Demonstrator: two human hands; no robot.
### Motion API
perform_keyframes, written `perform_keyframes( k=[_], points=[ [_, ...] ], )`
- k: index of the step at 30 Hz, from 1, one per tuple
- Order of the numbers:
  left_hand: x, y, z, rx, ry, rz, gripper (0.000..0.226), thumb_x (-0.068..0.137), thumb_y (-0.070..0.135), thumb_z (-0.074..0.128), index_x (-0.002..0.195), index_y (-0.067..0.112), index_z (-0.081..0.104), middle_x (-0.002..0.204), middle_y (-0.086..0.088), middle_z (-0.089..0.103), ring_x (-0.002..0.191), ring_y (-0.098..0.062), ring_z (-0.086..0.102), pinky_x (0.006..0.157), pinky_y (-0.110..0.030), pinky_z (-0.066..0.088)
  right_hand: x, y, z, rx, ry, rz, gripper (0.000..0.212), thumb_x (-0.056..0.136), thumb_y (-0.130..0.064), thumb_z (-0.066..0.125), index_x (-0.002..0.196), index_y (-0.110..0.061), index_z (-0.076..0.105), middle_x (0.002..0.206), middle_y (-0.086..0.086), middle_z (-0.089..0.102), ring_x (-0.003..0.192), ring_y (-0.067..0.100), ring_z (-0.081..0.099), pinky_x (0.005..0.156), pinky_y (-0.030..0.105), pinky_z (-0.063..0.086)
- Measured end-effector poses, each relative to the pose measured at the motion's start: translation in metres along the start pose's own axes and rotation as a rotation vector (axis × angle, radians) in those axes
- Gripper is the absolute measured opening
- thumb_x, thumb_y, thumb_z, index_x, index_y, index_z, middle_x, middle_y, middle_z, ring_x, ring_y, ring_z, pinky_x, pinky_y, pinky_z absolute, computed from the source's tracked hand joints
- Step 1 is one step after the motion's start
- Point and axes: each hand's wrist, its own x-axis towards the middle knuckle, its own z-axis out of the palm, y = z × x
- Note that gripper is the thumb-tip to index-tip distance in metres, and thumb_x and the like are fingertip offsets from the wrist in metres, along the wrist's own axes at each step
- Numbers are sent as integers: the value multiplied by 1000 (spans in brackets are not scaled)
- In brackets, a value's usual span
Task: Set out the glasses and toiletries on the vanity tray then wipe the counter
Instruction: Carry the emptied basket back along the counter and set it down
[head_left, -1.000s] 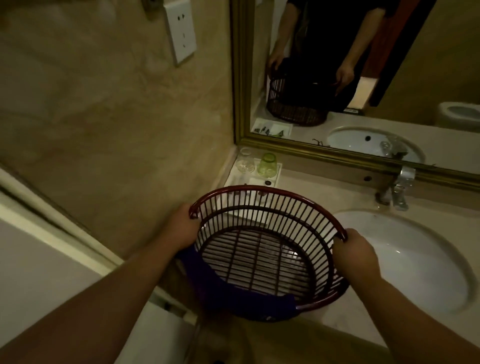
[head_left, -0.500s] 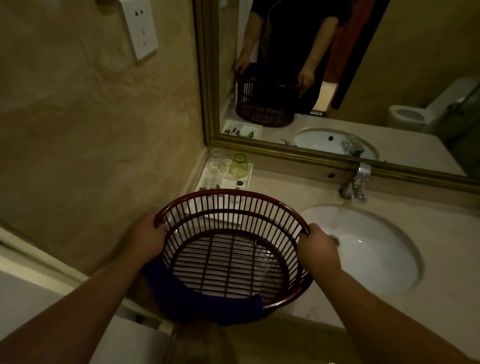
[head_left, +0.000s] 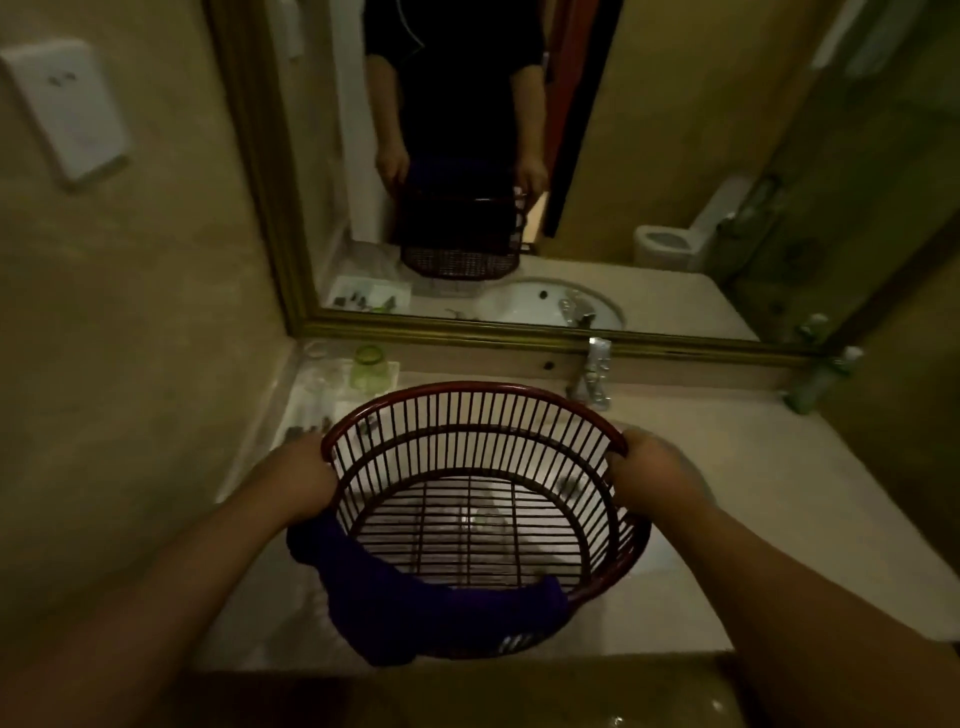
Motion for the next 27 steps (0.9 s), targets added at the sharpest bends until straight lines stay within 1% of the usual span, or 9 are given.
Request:
perform_keyframes(
  k=[1,3,5,9,11,15,19,21,27],
  points=[
    [5,18,4,25,-10,14,15,93,20,53,104,12,60,105,-13,65,96,-33,63,80,-40,54,3,13,-11,6,14,15,14,95,-26,51,95,-26,65,83,0,70,76,21,69,74,38,60],
    [10,54,14,76,-20,40,10,92,20,52,99,14,57,95,-10,64,84,-27,61,69,-36,52,8,41,-31,56,38,52,11,93,-27,52,87,-30,61,80,-1,69,75,22,69,76,42,61],
    [12,92,27,104,-27,72,9,93,21,51,98,15,54,91,-8,62,78,-23,60,63,-34,48,16,70,-50,78,51,108,8,94,-27,53,92,-26,61,84,3,69,79,26,70,77,46,62],
    [13,170,56,95,-21,111,7,91,17,50,95,13,54,90,-9,62,78,-25,60,69,-36,52,45,132,-95,68,74,149,14,96,-25,55,102,-15,63,91,10,70,84,30,70,79,49,61],
    [12,209,73,88,-30,126,8,90,16,49,93,13,56,89,-11,64,77,-25,61,66,-35,51,63,162,-119,66,85,147,13,97,-25,54,101,-16,63,90,10,70,83,30,70,78,49,61],
    [8,285,113,95,-16,133,11,91,18,49,92,13,59,86,-10,65,77,-26,63,72,-39,56,105,223,-164,43,68,138,14,98,-26,54,101,-16,63,93,10,70,86,29,70,81,49,60],
    [4,358,154,95,-10,149,9,92,17,52,91,16,62,82,-7,66,74,-23,63,68,-37,55,140,288,-204,37,33,123,20,99,-26,52,110,-14,65,100,12,71,92,31,69,85,51,58],
    [3,389,170,84,-27,157,11,93,17,53,93,17,64,83,-7,67,76,-24,65,74,-41,58,151,314,-222,57,23,123,22,100,-24,53,115,-14,65,103,13,71,94,32,69,86,52,58],
    [18,453,203,112,-48,218,10,94,14,55,102,16,61,91,-8,67,81,-23,65,78,-41,58,175,365,-258,84,43,178,13,101,-24,54,107,-21,66,87,4,71,79,23,71,80,50,61]
  ],
)
